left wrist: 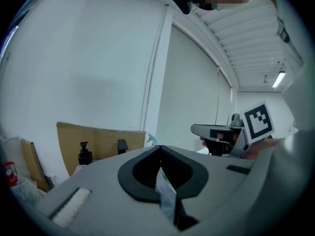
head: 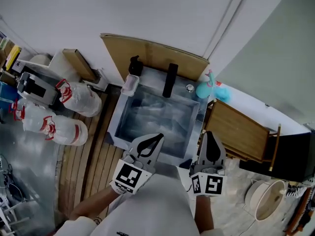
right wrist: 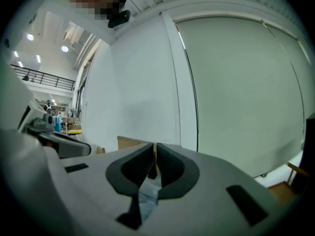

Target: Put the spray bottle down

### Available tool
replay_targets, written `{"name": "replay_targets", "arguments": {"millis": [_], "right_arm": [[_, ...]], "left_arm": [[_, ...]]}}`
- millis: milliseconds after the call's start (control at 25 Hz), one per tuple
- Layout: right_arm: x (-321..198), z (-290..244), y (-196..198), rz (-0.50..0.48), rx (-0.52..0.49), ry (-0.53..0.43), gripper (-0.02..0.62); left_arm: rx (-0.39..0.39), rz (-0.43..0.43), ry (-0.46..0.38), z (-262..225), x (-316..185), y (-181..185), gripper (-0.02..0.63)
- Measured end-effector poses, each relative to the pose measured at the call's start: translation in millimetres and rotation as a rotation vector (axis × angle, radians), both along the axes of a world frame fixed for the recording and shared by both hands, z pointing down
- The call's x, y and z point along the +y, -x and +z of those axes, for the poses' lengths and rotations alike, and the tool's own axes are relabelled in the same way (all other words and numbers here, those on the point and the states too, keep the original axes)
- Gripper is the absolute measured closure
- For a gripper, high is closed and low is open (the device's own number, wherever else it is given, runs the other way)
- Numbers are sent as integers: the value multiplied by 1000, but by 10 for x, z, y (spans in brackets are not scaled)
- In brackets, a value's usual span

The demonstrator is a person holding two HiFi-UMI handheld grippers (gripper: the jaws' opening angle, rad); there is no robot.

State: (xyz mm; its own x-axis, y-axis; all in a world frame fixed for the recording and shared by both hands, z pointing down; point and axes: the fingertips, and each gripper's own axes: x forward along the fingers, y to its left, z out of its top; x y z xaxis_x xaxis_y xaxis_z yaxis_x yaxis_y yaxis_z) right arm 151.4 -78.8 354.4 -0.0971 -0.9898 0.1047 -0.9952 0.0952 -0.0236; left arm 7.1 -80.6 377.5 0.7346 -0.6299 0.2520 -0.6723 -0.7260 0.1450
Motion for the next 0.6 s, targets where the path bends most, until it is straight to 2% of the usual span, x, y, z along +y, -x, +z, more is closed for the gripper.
{"name": "replay_targets", "arguments": {"millis": [120, 280, 600], "right_arm": [[155, 56, 58, -13, -6, 32, 575], [301, 135, 110, -34, 37, 62, 575], [302, 167, 172, -56, 26, 76, 575]], "left_arm": [[11, -20, -13, -65, 11, 82, 601], [26, -35, -19, -89, 48, 125, 601], [39, -68, -1, -78, 14, 140, 601]]}}
